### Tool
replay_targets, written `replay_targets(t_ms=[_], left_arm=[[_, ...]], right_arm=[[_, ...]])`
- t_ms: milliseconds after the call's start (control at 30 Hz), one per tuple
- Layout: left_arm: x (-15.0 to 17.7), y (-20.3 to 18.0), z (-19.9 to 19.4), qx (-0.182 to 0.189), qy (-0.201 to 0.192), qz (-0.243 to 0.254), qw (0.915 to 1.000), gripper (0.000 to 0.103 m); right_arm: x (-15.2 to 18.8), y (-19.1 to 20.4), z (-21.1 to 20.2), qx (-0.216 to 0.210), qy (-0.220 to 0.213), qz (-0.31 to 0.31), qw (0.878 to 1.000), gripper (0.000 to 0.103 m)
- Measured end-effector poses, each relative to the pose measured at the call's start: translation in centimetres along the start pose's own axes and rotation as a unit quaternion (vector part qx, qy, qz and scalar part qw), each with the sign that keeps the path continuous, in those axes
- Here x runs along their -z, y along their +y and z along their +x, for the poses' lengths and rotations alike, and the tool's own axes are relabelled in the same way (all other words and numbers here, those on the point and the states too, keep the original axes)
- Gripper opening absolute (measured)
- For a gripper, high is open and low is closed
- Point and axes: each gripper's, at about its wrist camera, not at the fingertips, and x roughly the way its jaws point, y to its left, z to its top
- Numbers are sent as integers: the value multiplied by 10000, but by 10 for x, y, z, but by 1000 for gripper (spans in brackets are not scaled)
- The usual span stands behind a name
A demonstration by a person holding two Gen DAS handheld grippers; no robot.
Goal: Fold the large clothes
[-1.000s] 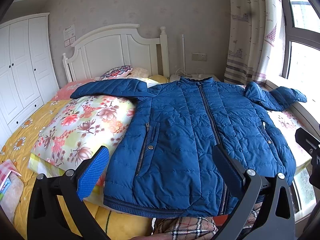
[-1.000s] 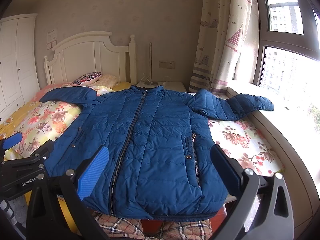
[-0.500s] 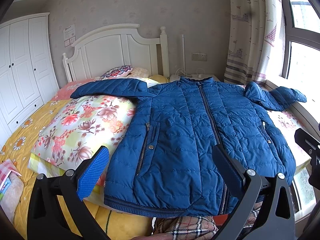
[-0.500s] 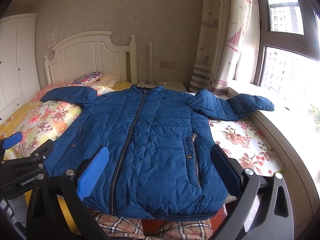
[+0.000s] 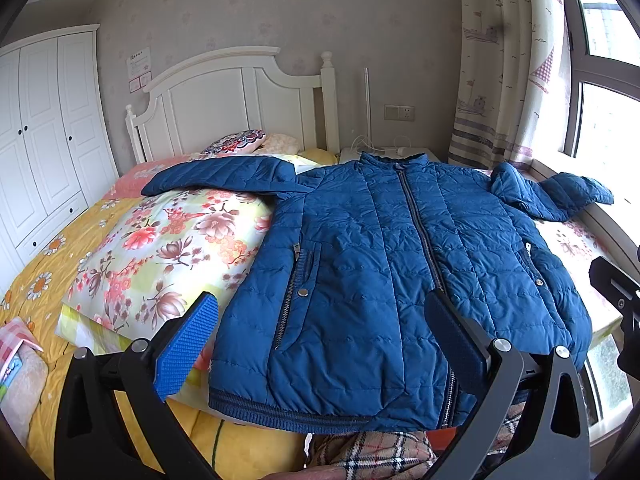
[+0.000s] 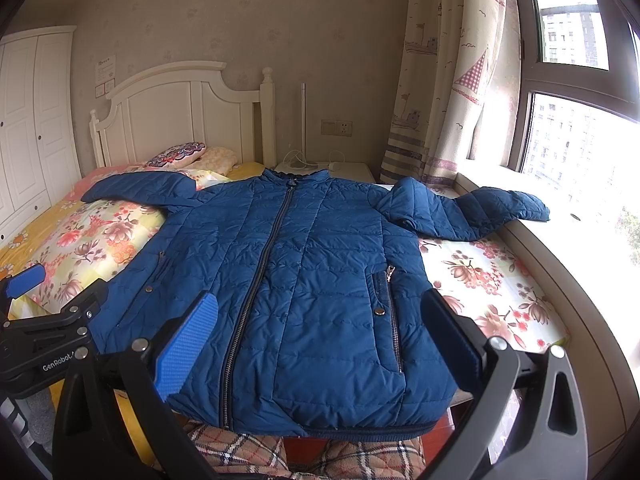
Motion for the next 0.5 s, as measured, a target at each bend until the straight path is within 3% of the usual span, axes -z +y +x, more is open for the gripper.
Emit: replay_targets(t_ms=[500], left_arm=[[0, 1, 0, 4, -2, -5, 10000, 99]], right_arm=[[0, 0, 0, 2, 0, 1, 10000, 101]])
